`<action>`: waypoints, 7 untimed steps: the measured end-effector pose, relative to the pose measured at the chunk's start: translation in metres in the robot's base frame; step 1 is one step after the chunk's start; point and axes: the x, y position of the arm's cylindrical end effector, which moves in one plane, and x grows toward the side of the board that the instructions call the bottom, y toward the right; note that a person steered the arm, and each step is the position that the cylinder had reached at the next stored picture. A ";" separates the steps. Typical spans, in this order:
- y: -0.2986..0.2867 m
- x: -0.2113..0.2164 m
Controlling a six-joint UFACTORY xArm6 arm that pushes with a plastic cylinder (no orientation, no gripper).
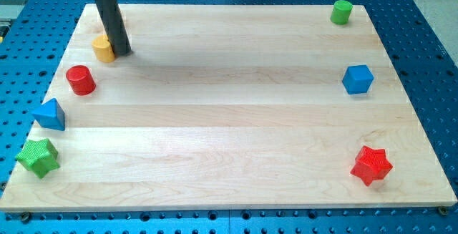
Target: Place the red circle below to the yellow heart
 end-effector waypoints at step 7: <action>-0.019 0.077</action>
